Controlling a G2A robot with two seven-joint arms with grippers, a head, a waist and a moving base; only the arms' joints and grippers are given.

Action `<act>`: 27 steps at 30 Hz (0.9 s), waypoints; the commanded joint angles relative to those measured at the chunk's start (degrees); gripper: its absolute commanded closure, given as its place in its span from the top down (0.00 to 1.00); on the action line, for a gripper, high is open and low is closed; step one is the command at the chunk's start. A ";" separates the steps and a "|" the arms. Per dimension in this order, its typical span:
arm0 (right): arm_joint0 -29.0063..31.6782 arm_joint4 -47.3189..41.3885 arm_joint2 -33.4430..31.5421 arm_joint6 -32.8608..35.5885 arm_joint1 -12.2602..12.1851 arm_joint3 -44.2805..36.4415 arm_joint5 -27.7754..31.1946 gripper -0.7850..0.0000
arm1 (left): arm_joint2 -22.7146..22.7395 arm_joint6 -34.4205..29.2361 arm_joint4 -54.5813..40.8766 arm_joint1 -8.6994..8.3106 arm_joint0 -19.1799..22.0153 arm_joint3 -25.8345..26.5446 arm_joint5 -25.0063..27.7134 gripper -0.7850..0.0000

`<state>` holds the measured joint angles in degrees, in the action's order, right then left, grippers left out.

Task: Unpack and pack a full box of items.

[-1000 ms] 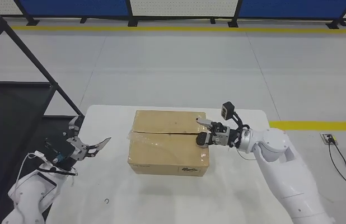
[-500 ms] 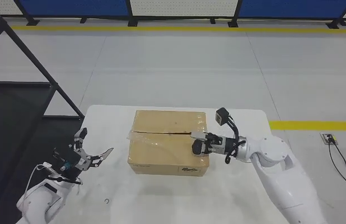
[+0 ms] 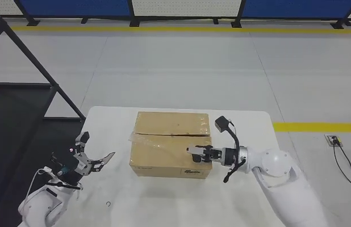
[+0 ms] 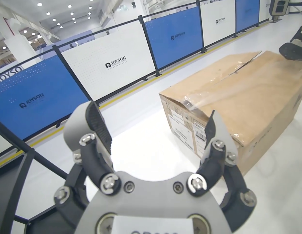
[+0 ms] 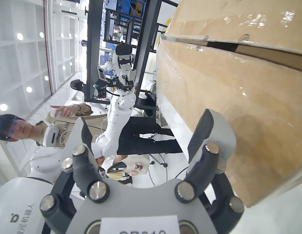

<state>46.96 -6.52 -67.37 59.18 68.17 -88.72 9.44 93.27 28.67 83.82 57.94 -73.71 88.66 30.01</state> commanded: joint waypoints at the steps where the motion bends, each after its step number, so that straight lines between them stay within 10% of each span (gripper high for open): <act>1: 0.97 7.50 0.00 -2.14 -0.33 -3.29 5.18 1.00 | -0.25 -0.11 0.14 -0.01 0.16 0.07 0.27 1.00; 8: 8.70 43.84 0.91 -11.38 -1.70 -20.78 10.12 1.00 | -1.00 -0.09 0.45 -0.01 0.55 0.24 0.77 1.00; 20: 9.07 46.56 2.13 -12.52 -1.72 -21.23 12.40 1.00 | -0.35 1.11 0.10 -0.18 -0.15 -0.26 1.26 1.00; 27: 9.96 79.10 9.37 -17.59 -1.40 -25.79 5.27 1.00 | -0.64 0.96 0.15 -0.21 -0.20 -0.27 1.58 1.00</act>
<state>56.73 63.35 -59.51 41.16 66.69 -113.44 17.31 92.68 29.65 83.94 57.72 -73.87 88.39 31.59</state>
